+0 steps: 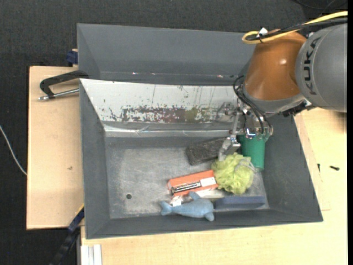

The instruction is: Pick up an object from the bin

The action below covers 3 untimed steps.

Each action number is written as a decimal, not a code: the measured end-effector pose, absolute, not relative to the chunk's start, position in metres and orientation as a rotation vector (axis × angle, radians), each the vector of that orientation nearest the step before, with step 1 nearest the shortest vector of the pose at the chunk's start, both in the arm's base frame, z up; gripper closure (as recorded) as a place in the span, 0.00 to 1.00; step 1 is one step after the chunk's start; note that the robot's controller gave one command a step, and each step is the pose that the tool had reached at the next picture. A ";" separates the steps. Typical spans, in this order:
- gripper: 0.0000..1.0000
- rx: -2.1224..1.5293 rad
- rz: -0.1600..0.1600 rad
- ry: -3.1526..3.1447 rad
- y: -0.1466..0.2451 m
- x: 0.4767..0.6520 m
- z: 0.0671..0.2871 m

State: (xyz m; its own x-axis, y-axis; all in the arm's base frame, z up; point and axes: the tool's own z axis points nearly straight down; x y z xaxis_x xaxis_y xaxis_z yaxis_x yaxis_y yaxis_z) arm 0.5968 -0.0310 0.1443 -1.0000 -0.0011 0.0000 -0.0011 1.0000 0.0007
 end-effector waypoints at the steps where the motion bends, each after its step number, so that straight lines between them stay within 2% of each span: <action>1: 0.00 -0.002 0.001 3.142 -0.031 0.597 0.144; 2: 1.00 -0.039 0.002 3.129 -0.018 0.595 0.075; 3: 1.00 -0.040 0.002 3.129 -0.018 0.595 0.075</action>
Offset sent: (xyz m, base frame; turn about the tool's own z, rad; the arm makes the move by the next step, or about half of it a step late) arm -0.0065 0.0120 -0.0743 -0.0245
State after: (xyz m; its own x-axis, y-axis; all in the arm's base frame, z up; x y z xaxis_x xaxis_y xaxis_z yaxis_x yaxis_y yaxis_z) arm 0.5947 -0.0178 0.0754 -0.9996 -0.0254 -0.0127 -0.0254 0.9997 0.0014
